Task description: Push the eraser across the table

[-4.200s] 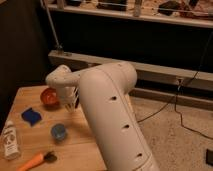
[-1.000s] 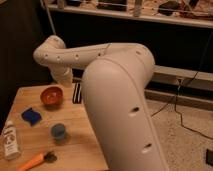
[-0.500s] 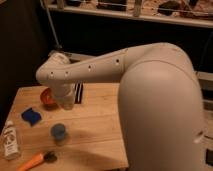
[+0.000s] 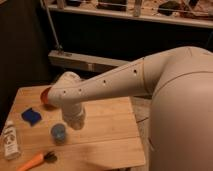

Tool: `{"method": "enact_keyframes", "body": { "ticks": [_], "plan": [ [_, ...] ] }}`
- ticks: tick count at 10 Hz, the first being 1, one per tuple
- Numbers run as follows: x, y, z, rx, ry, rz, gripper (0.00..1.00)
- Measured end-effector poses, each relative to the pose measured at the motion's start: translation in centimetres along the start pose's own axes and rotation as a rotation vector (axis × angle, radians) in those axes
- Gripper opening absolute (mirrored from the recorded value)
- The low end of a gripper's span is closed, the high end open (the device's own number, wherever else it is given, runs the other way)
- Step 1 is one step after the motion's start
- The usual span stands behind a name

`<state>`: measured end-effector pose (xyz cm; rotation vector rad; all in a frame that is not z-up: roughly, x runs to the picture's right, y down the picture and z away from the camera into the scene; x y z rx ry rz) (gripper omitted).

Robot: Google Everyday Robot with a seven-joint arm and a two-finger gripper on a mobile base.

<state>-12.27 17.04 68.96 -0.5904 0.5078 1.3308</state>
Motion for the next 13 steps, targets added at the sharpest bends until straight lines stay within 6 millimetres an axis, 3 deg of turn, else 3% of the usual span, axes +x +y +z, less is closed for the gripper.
{"method": "enact_keyframes", "body": {
  "ticks": [1,2,4,6,8,13],
  "plan": [
    [-1.9,-1.5,1.3,0.016,-0.004,0.002,0.00],
    [-5.0,-3.3,2.9,0.045,-0.016,0.001,0.00],
    [-10.5,-5.1,5.1,0.083,-0.046,-0.006,0.00],
    [-14.6,-4.5,6.7,0.078,-0.056,-0.017,0.00],
    [-17.4,-2.7,7.9,0.065,-0.057,-0.050,0.00],
    [-20.4,-0.3,8.7,0.048,-0.047,-0.107,0.00]
  ]
}}
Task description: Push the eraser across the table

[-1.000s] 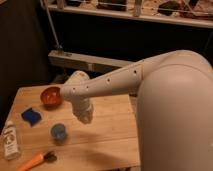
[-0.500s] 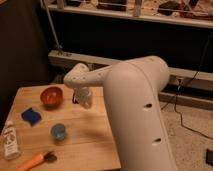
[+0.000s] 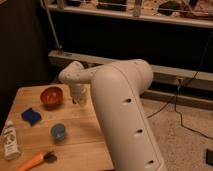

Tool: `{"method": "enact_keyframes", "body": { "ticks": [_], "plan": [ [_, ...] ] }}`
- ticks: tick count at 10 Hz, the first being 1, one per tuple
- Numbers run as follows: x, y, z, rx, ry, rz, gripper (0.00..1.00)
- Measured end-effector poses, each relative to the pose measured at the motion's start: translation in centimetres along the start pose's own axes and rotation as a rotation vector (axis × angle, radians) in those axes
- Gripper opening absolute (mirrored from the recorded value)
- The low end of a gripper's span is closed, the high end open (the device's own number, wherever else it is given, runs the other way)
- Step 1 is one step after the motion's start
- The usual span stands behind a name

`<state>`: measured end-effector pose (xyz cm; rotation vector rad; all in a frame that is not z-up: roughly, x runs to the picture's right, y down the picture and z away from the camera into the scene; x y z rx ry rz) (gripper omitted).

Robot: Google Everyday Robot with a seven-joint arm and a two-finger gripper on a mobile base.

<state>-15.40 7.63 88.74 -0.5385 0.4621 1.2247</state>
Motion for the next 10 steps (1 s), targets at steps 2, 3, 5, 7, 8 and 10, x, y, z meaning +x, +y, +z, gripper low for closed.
{"method": "enact_keyframes", "body": {
  "ticks": [2,3,5,7,8,10],
  "plan": [
    [-0.9,0.7,0.2,-0.005,0.003,-0.016,0.00],
    [-1.2,1.0,0.4,-0.008,0.006,-0.021,0.00],
    [-1.6,1.9,0.6,-0.017,0.010,-0.031,0.00],
    [-1.7,2.7,0.7,-0.030,0.014,-0.035,0.00],
    [-1.6,3.0,0.8,-0.036,0.017,-0.038,0.00],
    [-1.3,3.6,1.2,-0.046,0.025,-0.046,0.00]
  ]
}}
